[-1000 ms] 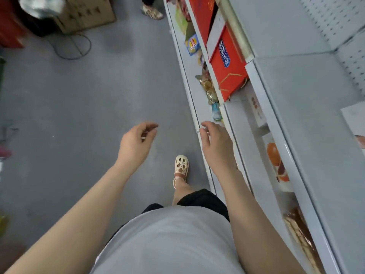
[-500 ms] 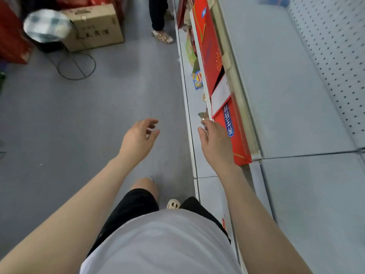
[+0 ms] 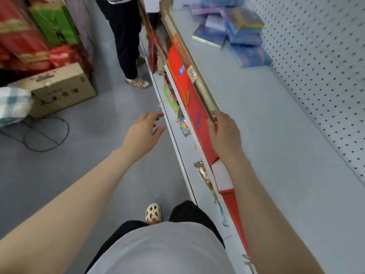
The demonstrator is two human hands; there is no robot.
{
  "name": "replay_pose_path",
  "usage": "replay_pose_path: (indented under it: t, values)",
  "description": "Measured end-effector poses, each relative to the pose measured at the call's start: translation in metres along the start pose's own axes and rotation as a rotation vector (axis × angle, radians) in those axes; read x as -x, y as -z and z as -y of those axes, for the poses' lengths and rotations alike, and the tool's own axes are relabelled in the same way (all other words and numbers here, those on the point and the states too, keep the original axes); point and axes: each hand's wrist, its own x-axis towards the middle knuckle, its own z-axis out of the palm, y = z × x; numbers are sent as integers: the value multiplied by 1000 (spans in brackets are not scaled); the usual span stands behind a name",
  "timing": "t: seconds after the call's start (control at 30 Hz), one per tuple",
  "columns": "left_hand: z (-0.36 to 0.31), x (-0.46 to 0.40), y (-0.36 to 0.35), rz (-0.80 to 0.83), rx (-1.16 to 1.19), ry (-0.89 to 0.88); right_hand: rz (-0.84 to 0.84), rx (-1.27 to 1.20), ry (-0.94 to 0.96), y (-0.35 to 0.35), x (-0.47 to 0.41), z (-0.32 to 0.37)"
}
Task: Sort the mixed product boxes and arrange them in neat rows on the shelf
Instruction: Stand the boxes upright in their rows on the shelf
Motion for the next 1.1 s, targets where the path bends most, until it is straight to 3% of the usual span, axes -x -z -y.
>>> replay_pose_path:
  t: [0.33,0.6,0.83,1.1]
  values:
    - [-28,-257,8,125,-136,-316,-111,105,-56,5,-228,-40]
    - [-63,-410,-7,144,-195,-352,-119,162,-79,10,-378,-92]
    - [-87,-520,-15,72,-189,-510,-117,336,-230,12,-467,-119]
    - [-83,-649,-42,-9,-269,-678,-38,316,-480,-15,-499,-126]
